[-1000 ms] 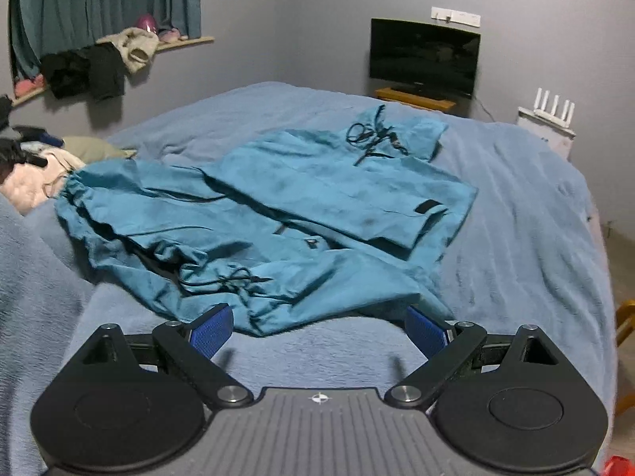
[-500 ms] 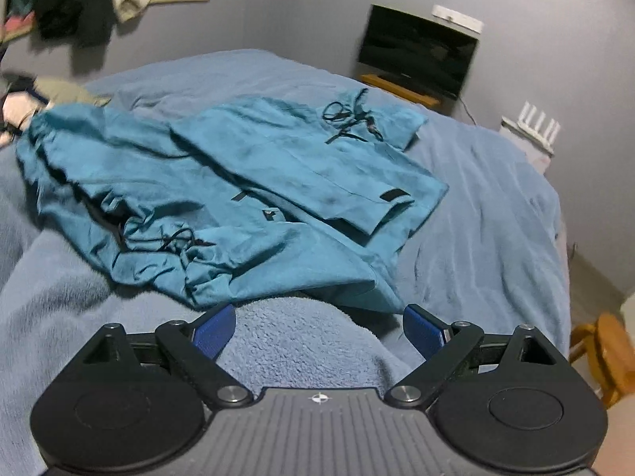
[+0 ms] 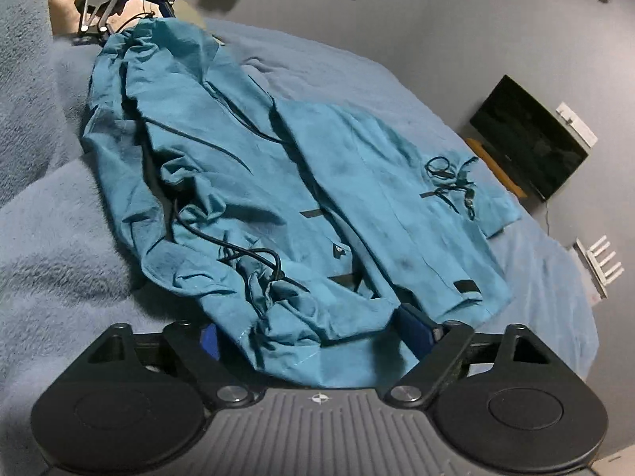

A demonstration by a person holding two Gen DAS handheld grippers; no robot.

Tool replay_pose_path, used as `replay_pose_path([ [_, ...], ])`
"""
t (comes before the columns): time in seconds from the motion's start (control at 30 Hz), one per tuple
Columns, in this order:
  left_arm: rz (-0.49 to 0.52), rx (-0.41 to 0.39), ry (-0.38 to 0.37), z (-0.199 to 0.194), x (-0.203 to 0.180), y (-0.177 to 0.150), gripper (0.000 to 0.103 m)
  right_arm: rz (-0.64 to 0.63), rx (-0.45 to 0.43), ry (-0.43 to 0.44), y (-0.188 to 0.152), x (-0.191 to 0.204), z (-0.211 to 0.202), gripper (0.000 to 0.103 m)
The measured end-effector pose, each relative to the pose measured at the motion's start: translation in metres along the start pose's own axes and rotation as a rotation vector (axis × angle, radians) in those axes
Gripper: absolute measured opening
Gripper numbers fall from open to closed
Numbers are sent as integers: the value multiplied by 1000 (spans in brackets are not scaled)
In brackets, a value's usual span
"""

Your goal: Fold large clothes

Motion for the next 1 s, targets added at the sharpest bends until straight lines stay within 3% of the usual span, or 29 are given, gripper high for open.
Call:
replay_pose_path([
  [0.07, 30, -30, 21, -3, -2, 5, 102, 38, -13, 14, 2, -7, 3, 72],
  [0.13, 46, -68, 39, -3, -4, 11, 102, 105, -25, 33, 1, -20, 9, 55],
  [0.27, 76, -103, 11, 5, -7, 18, 102, 228, -54, 29, -6, -41, 11, 43],
  [0.3, 85, -93, -6, 9, -7, 18, 97, 246, -66, 27, -7, -43, 10, 40],
  [0.37, 67, -69, -59, 15, -3, 16, 76, 295, -100, 18, -10, -49, 4, 34],
  [0.4, 22, -63, -97, 18, 3, 14, 60, 323, -120, 13, -12, -53, 1, 31],
  [0.43, -38, -60, -123, 21, 11, 15, 50, 361, -145, 3, -13, -57, -2, 28],
  [0.47, -98, -70, -131, 23, 21, 15, 49, 395, -168, -7, -14, -63, -6, 27],
  [0.73, -472, -195, 58, 47, 89, 50, 44, 702, -378, -140, 8, -120, 2, 14],
  [1.0, -715, -255, 265, 132, 161, 105, 38, 1228, -486, -291, 16, -227, 91, 9],
])
Point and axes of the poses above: each gripper's, at about its wrist camera, not at the fingertips, and z roughly the way its jaws point, x to its left, y to its top, the point moved 3 cm from there along z, roughly the way its jaws point, and after that the axes turned 7 degrees about y, right-handed, at the moved point
